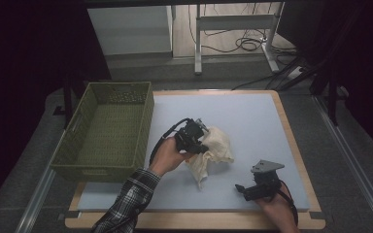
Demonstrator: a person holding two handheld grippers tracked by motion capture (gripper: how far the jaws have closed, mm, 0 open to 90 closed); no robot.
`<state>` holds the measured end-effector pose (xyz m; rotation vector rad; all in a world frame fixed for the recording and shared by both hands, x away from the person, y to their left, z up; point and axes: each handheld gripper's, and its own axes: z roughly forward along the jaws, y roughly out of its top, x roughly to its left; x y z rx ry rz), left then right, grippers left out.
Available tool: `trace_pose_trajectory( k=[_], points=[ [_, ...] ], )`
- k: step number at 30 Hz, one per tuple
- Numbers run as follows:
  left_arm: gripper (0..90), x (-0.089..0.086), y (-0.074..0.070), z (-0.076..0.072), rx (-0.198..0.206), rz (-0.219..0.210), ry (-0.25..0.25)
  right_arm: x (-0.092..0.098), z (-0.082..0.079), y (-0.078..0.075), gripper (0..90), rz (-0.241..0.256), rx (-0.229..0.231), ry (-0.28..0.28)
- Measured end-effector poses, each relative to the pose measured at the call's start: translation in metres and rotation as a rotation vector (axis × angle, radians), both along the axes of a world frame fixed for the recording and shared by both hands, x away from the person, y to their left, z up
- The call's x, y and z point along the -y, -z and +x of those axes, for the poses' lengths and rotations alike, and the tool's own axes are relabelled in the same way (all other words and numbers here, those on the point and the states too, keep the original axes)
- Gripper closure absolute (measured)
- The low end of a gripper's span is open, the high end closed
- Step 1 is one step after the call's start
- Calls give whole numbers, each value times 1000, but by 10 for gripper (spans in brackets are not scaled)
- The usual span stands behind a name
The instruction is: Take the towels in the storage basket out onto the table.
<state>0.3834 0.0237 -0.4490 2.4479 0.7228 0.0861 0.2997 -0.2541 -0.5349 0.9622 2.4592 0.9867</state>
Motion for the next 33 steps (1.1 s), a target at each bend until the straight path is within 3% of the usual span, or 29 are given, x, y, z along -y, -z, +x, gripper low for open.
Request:
trace_pose_trajectory(
  k=[3, 4, 10, 14, 15, 21, 30, 31, 33],
  points=[
    [783, 5, 17, 1, 4, 29, 0, 0, 0, 0, 19, 0, 0, -2],
    [779, 6, 25, 2, -19, 19, 1, 0, 0, 0, 19, 0, 0, -2],
    [747, 8, 44, 4, -43, 3, -3, 0, 0, 0, 19, -2, 0, -1],
    [606, 10, 52, 3, -45, -6, -6, 0, 0, 0, 20, -2, 0, -2],
    [478, 10, 51, 0, -38, -17, 4, 0, 0, 0, 20, -2, 0, -2],
    [339, -3, 34, -14, -5, -63, 3, 0, 0, 0, 20, -2, -1, -1],
    [347, -28, 27, -36, 39, -107, -27, 0, 0, 0, 21, 2, -5, 1],
    [403, -32, 28, -40, 49, -127, -24, 0, 0, 0, 22, 1, -4, 1],
    [416, -35, 29, -45, 54, -139, -20, 0, 0, 0, 22, 1, -4, 1]
  ],
)
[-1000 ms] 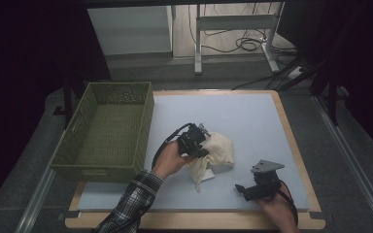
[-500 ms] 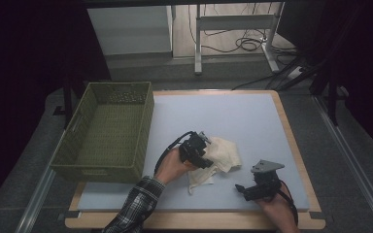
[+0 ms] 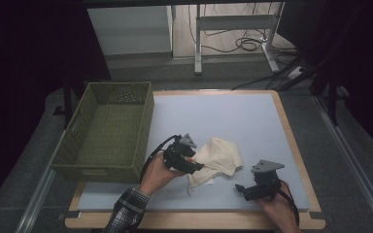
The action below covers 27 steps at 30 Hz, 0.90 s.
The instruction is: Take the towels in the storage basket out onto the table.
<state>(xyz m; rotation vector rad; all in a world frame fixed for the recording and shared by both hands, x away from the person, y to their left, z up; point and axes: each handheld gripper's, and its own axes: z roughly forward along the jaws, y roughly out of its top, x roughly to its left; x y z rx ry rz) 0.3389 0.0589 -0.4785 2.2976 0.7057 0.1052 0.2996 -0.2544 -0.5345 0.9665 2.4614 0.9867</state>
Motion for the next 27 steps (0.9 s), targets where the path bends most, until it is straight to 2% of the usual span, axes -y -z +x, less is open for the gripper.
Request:
trace_pose_trajectory(
  k=[6, 7, 8, 9, 10, 11, 13, 14, 16, 17, 18, 20, 24, 26, 27],
  points=[
    [582, -3, 7, -9, 33, 27, 12, 0, -1, -1, 53, 5, 2, 15],
    [582, -2, 8, -11, 40, 26, 12, 0, -2, -1, 82, 6, 5, 22],
    [634, -3, 8, -11, 42, 34, 17, 1, -4, -2, 180, 20, 12, 64],
    [634, -3, 9, -12, 44, 30, 21, 1, -4, -2, 180, 20, 12, 64],
    [668, -2, 9, -12, 44, 34, 23, 3, -5, -6, 317, 17, 10, 62],
    [673, -2, 9, -12, 44, 34, 23, 3, -5, -6, 317, 17, 10, 62],
    [675, 0, 9, -13, 47, 31, 29, 5, -5, -9, 449, 12, 1, 46],
    [671, 3, 8, -12, 52, 32, 35, 6, -3, -12, 517, 25, -22, 26],
    [644, 5, 8, -12, 58, 39, 40, 6, -2, -13, 539, 34, -26, 23],
    [632, 8, 7, -12, 63, 40, 40, 6, 1, -17, 606, 46, -26, 15],
    [632, 10, 7, -11, 71, 37, 40, 6, 1, -17, 606, 46, -26, 15],
    [559, 17, 6, -7, 91, 39, 41, 5, 6, -26, 632, 62, -25, 0],
    [509, 28, 7, 0, 84, 26, 54, 3, 10, -34, 630, 53, -20, -7],
    [504, 41, 13, 8, 84, 50, 61, 1, 18, -38, 582, 24, -14, -11],
    [506, 41, 13, 8, 84, 50, 61, 1, 18, -38, 582, 24, -14, -11]
  ],
)
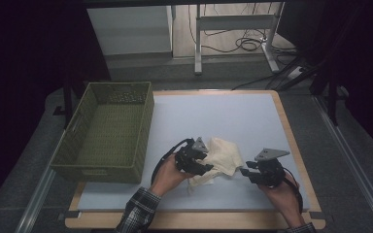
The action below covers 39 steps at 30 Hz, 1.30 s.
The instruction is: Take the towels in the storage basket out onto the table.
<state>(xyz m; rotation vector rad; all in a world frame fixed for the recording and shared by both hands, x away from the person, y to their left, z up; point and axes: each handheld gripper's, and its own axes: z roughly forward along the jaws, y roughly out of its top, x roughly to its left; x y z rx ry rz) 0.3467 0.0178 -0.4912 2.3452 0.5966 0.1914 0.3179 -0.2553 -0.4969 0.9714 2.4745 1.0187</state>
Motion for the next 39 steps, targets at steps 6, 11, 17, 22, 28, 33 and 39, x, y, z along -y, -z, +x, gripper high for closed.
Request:
trace_pose_trajectory(
  k=[6, 11, 17, 22, 28, 33, 39],
  points=[
    [722, 10, 16, 14, -36, 50, 6, -4, 20, 14, 549, -5, -40, 8],
    [847, -4, 7, 17, -20, -8, -32, -11, 26, 23, 825, -31, -9, -9],
    [839, -36, -11, 28, 17, -86, -171, -6, 23, 7, 868, -13, 21, 11],
    [828, -52, -7, 40, 5, -77, -264, 9, 29, -8, 867, -12, 26, 59],
    [668, -70, 16, 55, -40, -14, -435, 22, 44, -7, 796, -10, -23, 92],
    [468, -83, 23, 50, -50, -45, -462, 26, 37, -13, 709, 23, -21, 73],
    [280, -77, 20, 26, -30, -51, -420, 13, 23, -21, 656, 37, -26, -11]
  ],
)
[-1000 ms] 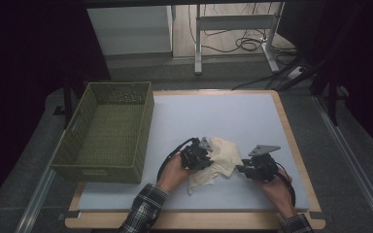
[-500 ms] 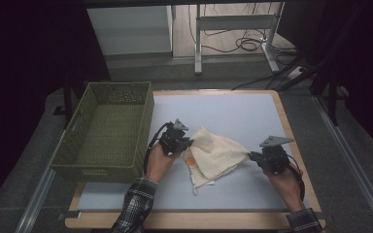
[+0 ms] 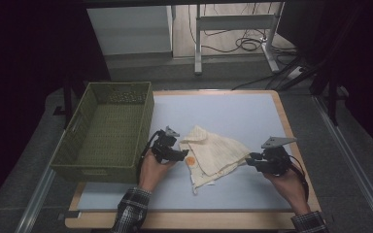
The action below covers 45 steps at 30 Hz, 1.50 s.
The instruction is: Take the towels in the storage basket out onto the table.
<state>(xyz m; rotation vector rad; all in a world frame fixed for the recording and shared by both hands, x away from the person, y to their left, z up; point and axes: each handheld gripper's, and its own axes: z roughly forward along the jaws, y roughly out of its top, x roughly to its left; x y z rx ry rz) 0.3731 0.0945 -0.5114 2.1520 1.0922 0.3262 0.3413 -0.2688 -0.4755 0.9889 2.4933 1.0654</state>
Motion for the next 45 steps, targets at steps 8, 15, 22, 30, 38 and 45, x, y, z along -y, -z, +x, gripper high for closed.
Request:
trace_pose_trajectory(
  k=[8, 15, 22, 30, 38, 45],
  points=[
    [64, 22, 10, -39, 31, 52, 95, -39, -6, 11, 645, 2, -31, -122],
    [14, 27, 30, -43, 9, 44, 95, -83, -6, 26, 643, 1, -61, -211],
    [9, 24, 35, -44, 39, 18, 96, -114, -5, 40, 606, -56, -61, -258],
    [11, 24, 35, -44, 41, 17, 93, -110, 9, 32, 837, -97, -2, -194],
    [13, 23, 35, -44, 43, 23, 97, -70, 56, -8, 837, -61, 37, -60],
    [13, 24, 35, -44, 42, 23, 95, -49, 94, -30, 837, -61, 49, 29]
  ],
)
